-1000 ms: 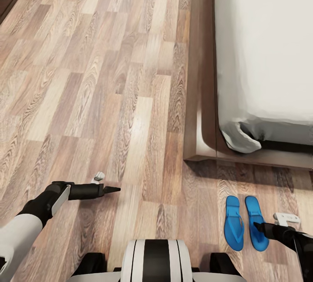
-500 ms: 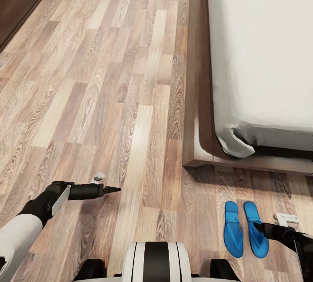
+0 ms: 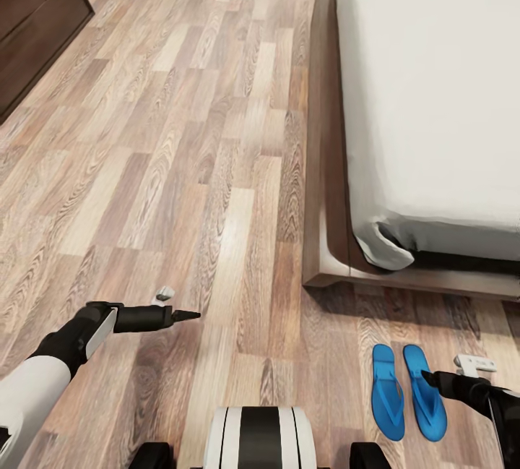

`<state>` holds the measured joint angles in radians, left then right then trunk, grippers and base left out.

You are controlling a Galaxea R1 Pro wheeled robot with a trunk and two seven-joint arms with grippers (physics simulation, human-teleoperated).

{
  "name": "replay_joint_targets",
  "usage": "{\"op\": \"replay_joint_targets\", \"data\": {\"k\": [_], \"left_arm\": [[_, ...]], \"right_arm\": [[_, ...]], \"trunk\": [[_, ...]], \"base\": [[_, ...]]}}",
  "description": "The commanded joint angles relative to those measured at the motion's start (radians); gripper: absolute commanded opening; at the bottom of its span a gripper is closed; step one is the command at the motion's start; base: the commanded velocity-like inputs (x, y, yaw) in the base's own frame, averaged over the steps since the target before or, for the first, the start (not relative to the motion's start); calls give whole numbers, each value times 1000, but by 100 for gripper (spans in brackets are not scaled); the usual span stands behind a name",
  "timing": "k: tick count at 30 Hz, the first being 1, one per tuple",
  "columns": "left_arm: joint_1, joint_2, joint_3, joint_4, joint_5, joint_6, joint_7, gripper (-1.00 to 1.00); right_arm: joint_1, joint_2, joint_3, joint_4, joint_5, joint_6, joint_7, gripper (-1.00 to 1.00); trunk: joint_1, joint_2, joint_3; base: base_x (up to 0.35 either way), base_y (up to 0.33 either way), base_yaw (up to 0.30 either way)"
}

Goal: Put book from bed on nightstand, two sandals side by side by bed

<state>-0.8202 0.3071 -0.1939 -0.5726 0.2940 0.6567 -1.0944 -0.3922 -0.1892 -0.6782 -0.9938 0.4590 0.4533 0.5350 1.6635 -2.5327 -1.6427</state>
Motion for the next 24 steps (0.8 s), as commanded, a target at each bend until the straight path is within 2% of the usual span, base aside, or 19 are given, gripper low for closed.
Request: {"op": "replay_joint_targets", "data": {"k": [1,24], "left_arm": [[-1,1,-6,-1,8,8,1,100],[-1,0,-8,0,8,8,4,100]], "right_arm": [[-1,0,-3,-1,10,2,10,100],[1,0,-3,0,10,-1,9,100]], "trunk": [[-1,0,3],[-11,5,92]], "base": [[0,0,0],[0,0,0]]}}
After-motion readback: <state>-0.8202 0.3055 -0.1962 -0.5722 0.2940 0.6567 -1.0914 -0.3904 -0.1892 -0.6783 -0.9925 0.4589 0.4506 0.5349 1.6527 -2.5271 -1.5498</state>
